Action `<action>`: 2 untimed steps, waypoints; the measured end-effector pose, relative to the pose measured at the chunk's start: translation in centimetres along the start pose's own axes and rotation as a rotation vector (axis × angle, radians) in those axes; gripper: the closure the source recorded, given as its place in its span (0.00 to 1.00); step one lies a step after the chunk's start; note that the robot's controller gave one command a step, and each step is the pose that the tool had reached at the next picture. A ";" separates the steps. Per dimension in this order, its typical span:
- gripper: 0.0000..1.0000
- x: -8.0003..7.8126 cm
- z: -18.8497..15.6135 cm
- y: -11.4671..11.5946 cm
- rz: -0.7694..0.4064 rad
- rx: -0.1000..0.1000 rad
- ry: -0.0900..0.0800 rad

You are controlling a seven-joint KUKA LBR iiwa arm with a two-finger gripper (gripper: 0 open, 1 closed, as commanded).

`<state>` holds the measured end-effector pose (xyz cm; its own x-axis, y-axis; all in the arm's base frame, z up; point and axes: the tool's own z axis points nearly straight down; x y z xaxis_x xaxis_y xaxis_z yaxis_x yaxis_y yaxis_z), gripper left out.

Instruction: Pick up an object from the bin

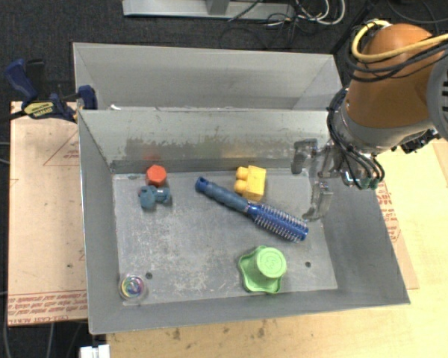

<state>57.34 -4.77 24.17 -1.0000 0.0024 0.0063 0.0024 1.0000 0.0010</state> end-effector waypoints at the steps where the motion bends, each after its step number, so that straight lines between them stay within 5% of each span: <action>1: 0.00 0.0 15.5 2.4 -0.210 0.000 -0.010; 2: 1.00 0.0 15.3 2.4 -0.211 0.000 -0.009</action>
Offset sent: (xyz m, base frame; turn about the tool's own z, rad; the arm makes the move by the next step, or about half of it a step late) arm -0.0022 0.0228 -0.1537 -0.2123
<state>57.25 -2.38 8.93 -0.9783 -0.2073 -0.0033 -0.2073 0.9783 0.0010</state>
